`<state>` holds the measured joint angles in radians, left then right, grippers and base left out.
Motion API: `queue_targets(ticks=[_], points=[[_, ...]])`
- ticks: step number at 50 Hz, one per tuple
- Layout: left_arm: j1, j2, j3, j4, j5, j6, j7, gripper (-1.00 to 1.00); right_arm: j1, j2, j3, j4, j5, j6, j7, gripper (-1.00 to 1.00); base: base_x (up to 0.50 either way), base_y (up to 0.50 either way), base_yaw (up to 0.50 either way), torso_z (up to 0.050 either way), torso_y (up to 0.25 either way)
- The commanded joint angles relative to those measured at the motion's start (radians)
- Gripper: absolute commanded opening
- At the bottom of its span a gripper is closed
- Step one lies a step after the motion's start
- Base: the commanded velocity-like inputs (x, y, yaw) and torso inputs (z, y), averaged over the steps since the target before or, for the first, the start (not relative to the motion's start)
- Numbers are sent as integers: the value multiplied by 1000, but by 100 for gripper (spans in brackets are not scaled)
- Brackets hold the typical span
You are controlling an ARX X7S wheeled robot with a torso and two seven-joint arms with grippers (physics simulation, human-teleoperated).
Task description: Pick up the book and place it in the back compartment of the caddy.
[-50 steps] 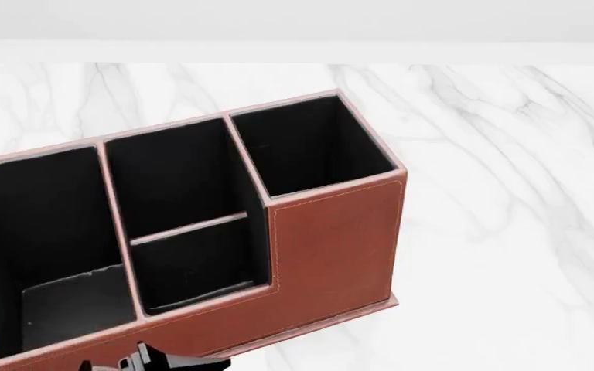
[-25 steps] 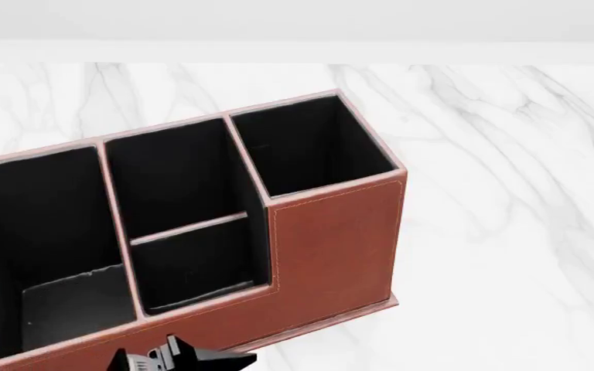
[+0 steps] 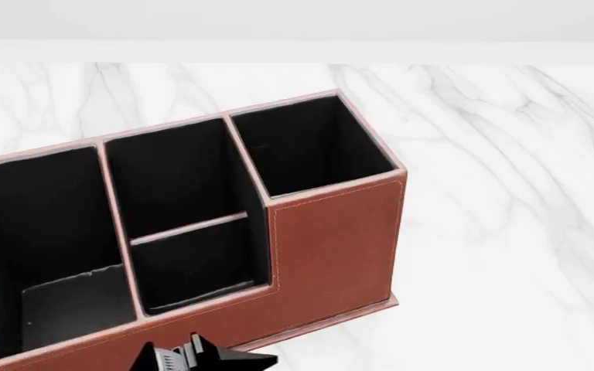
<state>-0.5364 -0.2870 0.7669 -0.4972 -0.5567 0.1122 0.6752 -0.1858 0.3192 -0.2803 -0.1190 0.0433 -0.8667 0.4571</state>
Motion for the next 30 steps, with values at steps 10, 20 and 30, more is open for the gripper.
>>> queue_targets(ticks=[10,20,30], points=[[-49,57,18,-107,12,8,37,100,6,4,-5,5,4,3,3,100,0,0,0,0,0],[-60,71,27,-125,16,8,45,100,6,5,-7,7,2,1,5,100,0,0,0,0,0],[-68,89,35,-159,25,17,50,100,5,6,-7,3,0,0,9,100,0,0,0,0,0]])
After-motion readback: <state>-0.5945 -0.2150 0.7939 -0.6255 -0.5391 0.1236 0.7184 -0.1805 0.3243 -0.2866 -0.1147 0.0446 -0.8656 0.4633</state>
